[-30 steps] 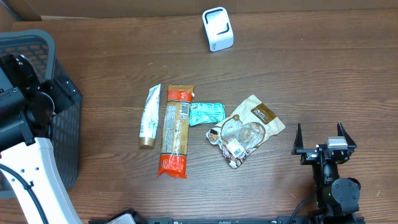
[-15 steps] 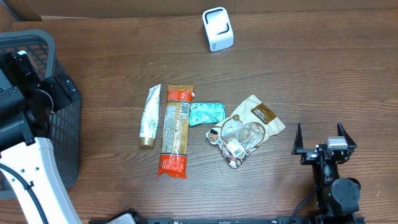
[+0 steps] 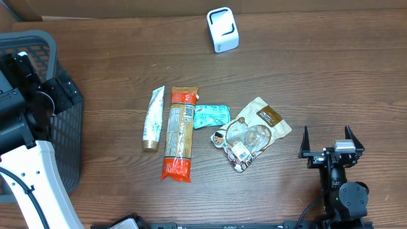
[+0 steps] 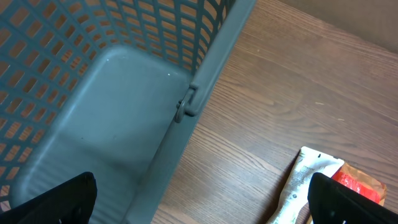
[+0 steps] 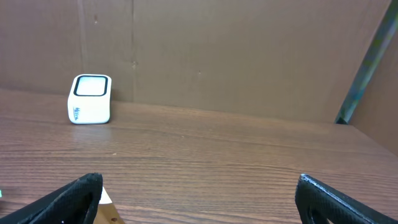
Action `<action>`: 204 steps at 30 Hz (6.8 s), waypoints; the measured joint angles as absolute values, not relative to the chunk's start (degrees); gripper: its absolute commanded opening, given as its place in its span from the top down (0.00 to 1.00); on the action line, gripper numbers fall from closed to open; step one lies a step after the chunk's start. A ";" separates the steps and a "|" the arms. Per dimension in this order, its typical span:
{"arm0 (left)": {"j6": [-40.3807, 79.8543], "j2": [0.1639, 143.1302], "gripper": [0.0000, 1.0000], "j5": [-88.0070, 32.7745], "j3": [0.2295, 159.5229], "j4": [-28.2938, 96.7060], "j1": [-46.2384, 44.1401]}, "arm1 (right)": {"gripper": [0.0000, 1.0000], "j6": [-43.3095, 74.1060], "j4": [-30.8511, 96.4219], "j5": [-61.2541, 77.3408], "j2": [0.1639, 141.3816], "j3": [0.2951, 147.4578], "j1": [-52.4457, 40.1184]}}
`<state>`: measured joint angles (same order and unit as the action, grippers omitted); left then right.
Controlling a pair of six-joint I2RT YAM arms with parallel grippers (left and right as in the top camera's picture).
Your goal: Scan the item barcode
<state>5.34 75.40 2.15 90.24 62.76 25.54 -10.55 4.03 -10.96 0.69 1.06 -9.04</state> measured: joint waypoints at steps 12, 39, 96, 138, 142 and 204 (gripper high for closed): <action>5.34 75.40 0.00 2.15 90.24 62.76 25.54 | 0.00 -10.55 4.05 -10.94 0.69 1.06 -9.04; 5.34 75.40 0.00 2.11 90.21 62.78 25.54 | 0.00 0.36 19.57 16.80 18.48 30.00 -9.04; 5.34 75.42 0.00 1.93 90.17 62.78 25.54 | 0.12 28.36 26.61 29.67 95.48 60.55 -43.81; 5.34 75.42 0.01 1.93 90.13 62.78 25.54 | 0.26 16.25 60.36 4.14 99.70 63.07 -20.60; 5.32 75.42 0.00 1.93 90.13 62.78 25.54 | 0.25 14.55 61.10 1.93 98.21 63.09 -16.95; 5.32 75.42 0.01 1.93 90.13 62.78 25.54 | 0.17 16.27 43.29 23.11 104.31 66.37 13.10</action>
